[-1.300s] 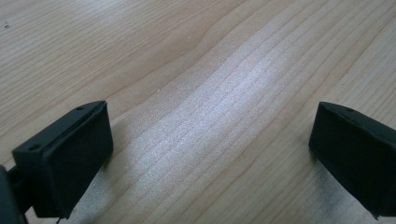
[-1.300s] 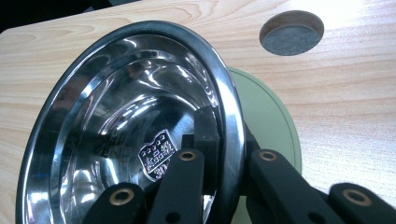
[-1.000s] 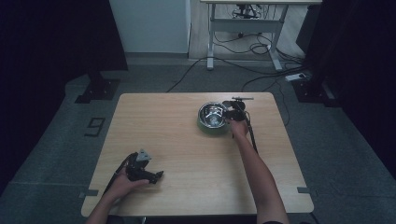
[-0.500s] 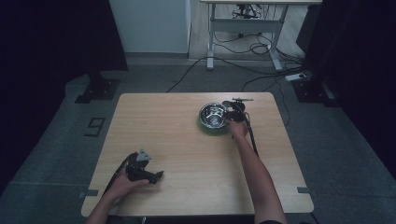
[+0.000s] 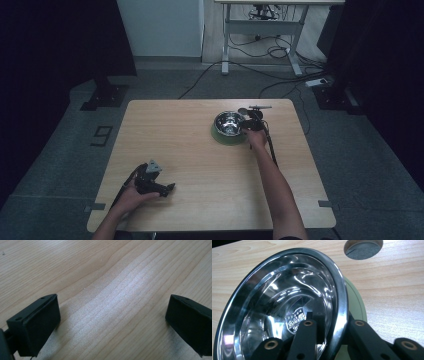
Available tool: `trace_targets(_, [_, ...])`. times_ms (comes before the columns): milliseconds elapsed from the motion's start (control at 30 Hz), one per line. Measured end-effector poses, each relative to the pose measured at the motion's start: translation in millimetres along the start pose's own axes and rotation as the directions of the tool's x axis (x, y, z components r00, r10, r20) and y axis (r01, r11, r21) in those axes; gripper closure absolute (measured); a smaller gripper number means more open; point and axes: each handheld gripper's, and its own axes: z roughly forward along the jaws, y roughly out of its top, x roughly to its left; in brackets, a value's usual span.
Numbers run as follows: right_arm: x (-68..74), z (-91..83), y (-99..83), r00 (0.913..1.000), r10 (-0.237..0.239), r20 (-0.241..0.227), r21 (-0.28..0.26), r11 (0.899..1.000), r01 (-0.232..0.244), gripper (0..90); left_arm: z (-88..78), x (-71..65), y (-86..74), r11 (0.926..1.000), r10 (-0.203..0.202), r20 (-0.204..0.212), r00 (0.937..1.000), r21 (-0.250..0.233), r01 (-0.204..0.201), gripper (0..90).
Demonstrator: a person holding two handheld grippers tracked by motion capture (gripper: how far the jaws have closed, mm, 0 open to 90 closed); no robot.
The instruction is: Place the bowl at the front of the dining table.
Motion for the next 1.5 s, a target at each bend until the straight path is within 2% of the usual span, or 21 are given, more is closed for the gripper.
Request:
trace_targets(167, [2.5,0.7,-1.0,0.9994,-0.034,0.004,0.002,0.999,0.034,73.6,0.0,0.0,0.0,1.0,0.0,0.0,1.0,0.0,0.0,0.0])
trace_targets(200, [4.1,1.5,-1.7,0.9987,-0.05,0.012,0.001,0.999,0.05,68.7,0.0,0.0,0.0,1.0,0.0,0.0,1.0,0.0,0.0,0.0])
trace_targets(233, [4.1,1.5,-1.7,0.9987,-0.05,0.012,0.001,0.999,0.05,68.7,0.0,0.0,0.0,1.0,0.0,0.0,1.0,0.0,0.0,0.0])
trace_targets(300, [5.9,2.1,-2.2,0.9975,-0.071,0.005,0.001,0.997,0.071,61.2,0.0,0.0,0.0,1.0,0.0,0.0,1.0,0.0,0.0,0.0])
trace_targets(400, [9.0,1.5,-2.4,0.9951,-0.098,0.013,-0.013,0.995,0.098,54.4,0.0,0.0,0.0,1.0,0.0,0.0,1.0,0.0,0.0,0.0])
trace_targets(467, [10.5,0.9,-2.0,0.9948,-0.1,0.018,-0.023,0.995,0.1,48.4,0.0,-0.1,0.0,1.0,0.0,0.0,1.0,0.0,0.0,0.0])
trace_targets(633, [10.3,-1.4,-1.4,0.9936,-0.103,0.046,-0.035,0.994,0.105,41.7,0.0,-0.1,0.0,1.0,0.0,0.0,1.0,0.0,0.0,0.0])
trace_targets(833, [10.8,-6.7,-0.4,0.9935,-0.098,0.057,-0.048,0.994,0.101,38.5,0.0,-0.1,0.0,1.0,0.0,0.0,1.0,0.0,0.0,0.0])
trace_targets(1033, [12.1,-18.8,-1.6,0.9905,-0.114,0.078,-0.095,0.988,0.121,38.4,0.0,0.0,0.0,1.0,0.0,0.0,1.0,0.0,0.0,0.0])
trace_targets(1233, [12.5,-34.8,-4.0,0.9858,-0.146,0.083,-0.097,0.983,0.153,37.6,-0.1,-0.2,-0.1,1.0,-0.001,0.0,1.0,0.0,0.001,0.0])
trace_targets(1433, [14.3,-48.5,-9.8,0.9831,-0.173,0.06,-0.108,0.978,0.179,37.8,-0.1,-0.3,-0.1,1.0,-0.001,-0.001,1.0,0.0,0.001,0.0])
trace_targets(1500, [15.2,-52.9,-12.5,0.9835,-0.176,0.044,-0.097,0.979,0.179,37.8,-0.1,-0.2,-0.1,1.0,-0.001,0.0,1.0,0.0,0.001,0.0])
